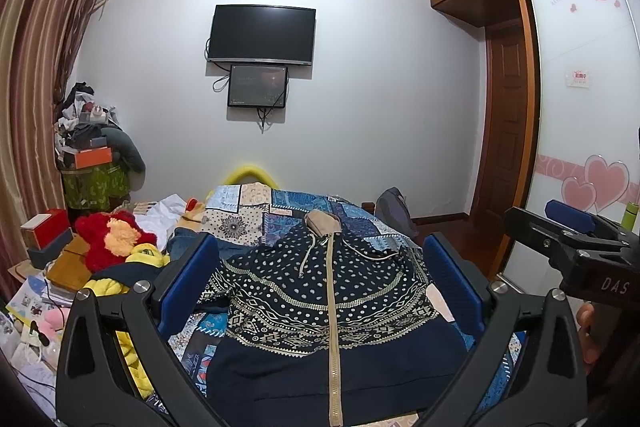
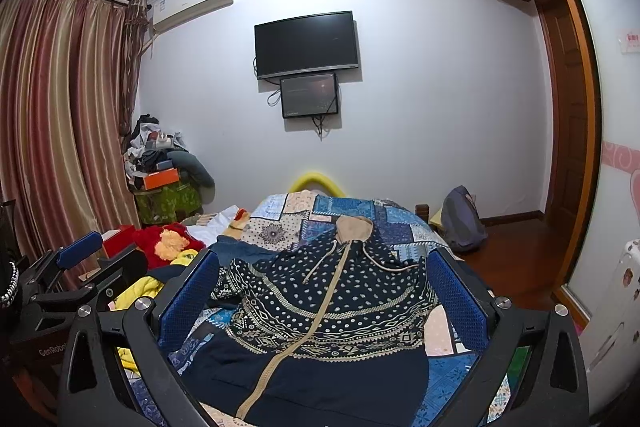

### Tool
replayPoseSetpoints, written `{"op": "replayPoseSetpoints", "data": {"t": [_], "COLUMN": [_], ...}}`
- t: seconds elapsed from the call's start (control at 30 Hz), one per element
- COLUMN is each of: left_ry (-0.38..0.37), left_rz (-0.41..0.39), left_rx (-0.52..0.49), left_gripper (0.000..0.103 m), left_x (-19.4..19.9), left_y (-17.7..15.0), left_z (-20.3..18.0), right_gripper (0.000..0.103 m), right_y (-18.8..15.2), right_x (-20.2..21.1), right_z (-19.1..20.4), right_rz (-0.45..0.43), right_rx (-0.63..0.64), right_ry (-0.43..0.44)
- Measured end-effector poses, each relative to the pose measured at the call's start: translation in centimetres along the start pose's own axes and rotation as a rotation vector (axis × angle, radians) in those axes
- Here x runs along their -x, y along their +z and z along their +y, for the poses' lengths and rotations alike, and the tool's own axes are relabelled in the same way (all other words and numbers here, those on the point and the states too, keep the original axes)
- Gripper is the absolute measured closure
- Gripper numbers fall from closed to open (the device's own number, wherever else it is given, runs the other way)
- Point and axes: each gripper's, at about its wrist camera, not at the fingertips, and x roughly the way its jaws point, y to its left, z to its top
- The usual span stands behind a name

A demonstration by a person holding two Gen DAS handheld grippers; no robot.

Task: Fold large clothes

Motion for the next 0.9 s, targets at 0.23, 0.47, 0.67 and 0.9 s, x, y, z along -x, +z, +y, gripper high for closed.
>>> {"op": "replayPoseSetpoints", "data": {"t": [0.23,0.47,0.67,0.9], "left_ry": [-0.001,0.0,-0.001,-0.002], "left_rz": [-0.001,0.001,0.002,0.003], "left_rx": [0.002,-0.004,-0.003,-0.003], "left_gripper": [0.0,0.0,0.0,0.0], "left_x": [0.02,-0.1,-0.18,-0.22], "left_y": [0.01,0.02,0.03,0.01], "left_z": [-0.08,-0.31,-0.32,-0.32], "right_gripper": [0.0,0.0,0.0,0.0], "right_y": [-0.14,0.22,0.37,0.24], "right_x": [0.06,0.17,0.05,-0.1], "right_z": [-0.07,-0.07,-0.2,-0.14], "right_rz": [0.0,0.0,0.001,0.002], "right_rx": [-0.002,-0.003,-0.005,-0.005], "right_ry": [0.0,0.001,0.001,0.001]}}
